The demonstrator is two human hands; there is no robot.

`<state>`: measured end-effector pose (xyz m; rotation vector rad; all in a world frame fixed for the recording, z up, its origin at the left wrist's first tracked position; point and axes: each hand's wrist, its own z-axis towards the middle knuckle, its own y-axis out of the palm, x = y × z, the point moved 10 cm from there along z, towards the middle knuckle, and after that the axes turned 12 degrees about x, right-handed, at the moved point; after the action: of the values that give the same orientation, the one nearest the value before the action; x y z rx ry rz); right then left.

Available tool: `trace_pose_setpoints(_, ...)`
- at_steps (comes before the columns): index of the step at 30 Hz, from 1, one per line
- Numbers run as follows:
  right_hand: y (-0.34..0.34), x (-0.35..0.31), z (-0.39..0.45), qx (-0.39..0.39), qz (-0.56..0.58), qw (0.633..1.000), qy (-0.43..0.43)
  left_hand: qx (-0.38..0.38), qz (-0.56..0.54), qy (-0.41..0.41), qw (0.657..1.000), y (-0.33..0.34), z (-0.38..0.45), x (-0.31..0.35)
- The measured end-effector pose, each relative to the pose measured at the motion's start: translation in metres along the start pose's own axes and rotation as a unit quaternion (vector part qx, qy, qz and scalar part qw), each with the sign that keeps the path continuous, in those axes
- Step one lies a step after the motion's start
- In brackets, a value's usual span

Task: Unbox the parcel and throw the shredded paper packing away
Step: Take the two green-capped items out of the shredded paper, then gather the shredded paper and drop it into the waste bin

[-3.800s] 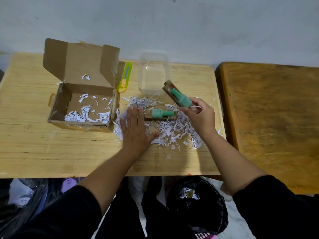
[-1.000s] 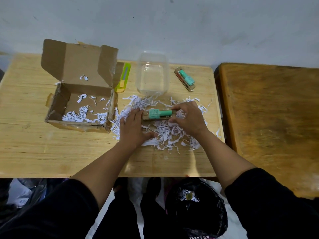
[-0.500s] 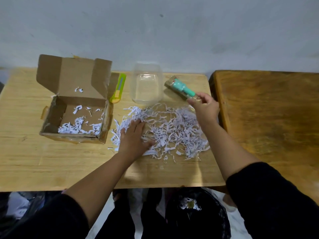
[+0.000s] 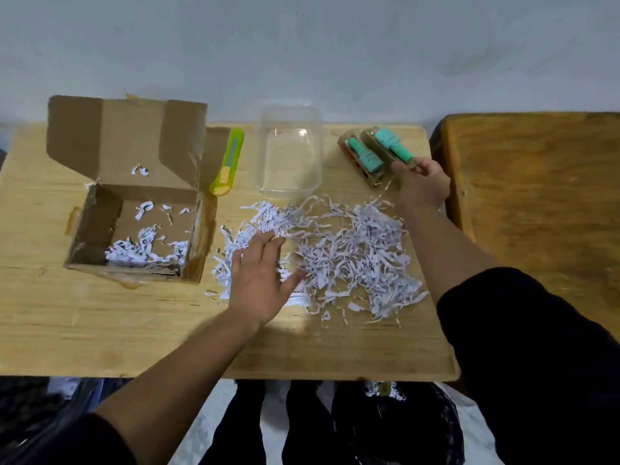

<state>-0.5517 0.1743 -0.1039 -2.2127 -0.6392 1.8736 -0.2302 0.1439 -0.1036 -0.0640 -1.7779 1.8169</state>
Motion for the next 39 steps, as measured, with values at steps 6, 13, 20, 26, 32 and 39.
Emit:
trace_pose_setpoints(6, 0.006, -0.007, -0.003, -0.043, -0.058, 0.997, -0.041, 0.012, 0.008, 0.005, 1.0, 0.001, -0.001, -0.001)
trace_pose_setpoints(13, 0.005, -0.011, -0.019, -0.054, -0.064, 0.995, -0.062, -0.008, -0.005, 0.001, 1.0, 0.002, 0.002, -0.001)
trace_pose_setpoints(20, -0.017, -0.004, -0.027, -0.005, -0.151, 0.984, -0.097, 0.007, -0.021, 0.007, 1.0, -0.001, 0.002, -0.001)
trace_pose_setpoints(26, -0.016, -0.01, -0.051, -0.087, -0.207, 0.953, -0.204, 0.02, -0.025, 0.027, 0.999, -0.002, 0.0, 0.001)
trace_pose_setpoints(32, 0.001, -0.012, -0.099, -0.225, -0.281, 0.864, -0.353, 0.022, -0.068, 0.097, 0.993, -0.01, 0.003, 0.027)
trace_pose_setpoints(39, -0.025, -0.011, -0.136, -0.276, -0.292, 0.845, -0.352, 0.04, -0.083, 0.146, 0.985, -0.028, 0.011, 0.039)
